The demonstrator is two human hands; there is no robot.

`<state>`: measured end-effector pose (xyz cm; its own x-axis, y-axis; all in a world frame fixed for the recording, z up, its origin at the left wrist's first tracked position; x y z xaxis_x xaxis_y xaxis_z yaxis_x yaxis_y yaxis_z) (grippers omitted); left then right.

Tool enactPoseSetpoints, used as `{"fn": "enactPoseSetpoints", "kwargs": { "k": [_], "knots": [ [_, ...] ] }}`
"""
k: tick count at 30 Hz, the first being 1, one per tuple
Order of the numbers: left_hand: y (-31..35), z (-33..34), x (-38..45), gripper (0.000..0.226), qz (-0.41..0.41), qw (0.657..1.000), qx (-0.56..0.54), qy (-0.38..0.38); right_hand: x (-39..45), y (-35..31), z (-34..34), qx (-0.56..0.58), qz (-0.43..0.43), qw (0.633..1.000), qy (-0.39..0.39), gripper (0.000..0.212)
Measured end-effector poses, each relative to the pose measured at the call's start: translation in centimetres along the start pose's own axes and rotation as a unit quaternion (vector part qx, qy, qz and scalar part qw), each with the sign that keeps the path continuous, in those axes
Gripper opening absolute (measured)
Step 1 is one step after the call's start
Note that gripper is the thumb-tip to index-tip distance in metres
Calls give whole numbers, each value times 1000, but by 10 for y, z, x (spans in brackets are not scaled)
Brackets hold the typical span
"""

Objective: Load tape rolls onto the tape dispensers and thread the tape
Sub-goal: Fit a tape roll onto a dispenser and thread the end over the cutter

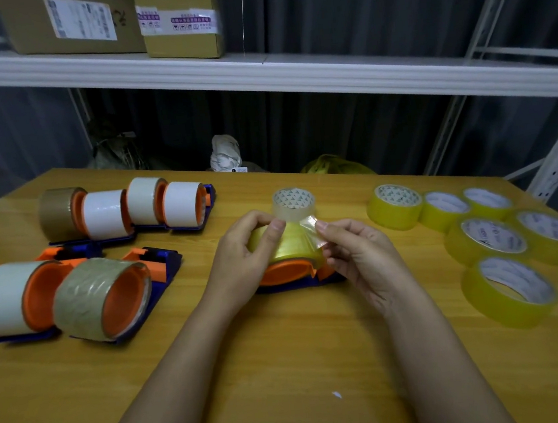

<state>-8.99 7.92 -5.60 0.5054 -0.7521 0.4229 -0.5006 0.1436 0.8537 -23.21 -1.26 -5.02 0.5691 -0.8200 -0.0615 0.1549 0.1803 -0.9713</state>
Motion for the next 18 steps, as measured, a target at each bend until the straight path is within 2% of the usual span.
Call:
{"fn": "enactPoseSetpoints", "kwargs": {
  "k": [5,8,12,18],
  "knots": [
    [1,0,-1,27,-36,998,-40,-16,2,1,-1,29,-5,1000,6,13],
    [2,1,-1,25,-59,997,-50,-18,4,4,-1,49,15,999,-3,8],
    [2,-1,3,29,-65,997,-42,-25,6,6,-1,57,27,998,-11,14],
    [0,-4,8,39,-86,994,-28,-57,3,-1,-5,-22,-24,998,53,6]
  ]
}}
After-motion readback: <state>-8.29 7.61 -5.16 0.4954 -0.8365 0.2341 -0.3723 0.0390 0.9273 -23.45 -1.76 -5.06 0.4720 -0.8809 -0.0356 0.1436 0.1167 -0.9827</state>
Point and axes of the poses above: each hand's wrist, its own x-axis towards the middle knuckle, its own z-axis out of the palm, y = z × x, the point moved 4 cm from there along x, towards the middle knuckle, and after that the axes turned 2 degrees about -z, right-handed, at the moved point
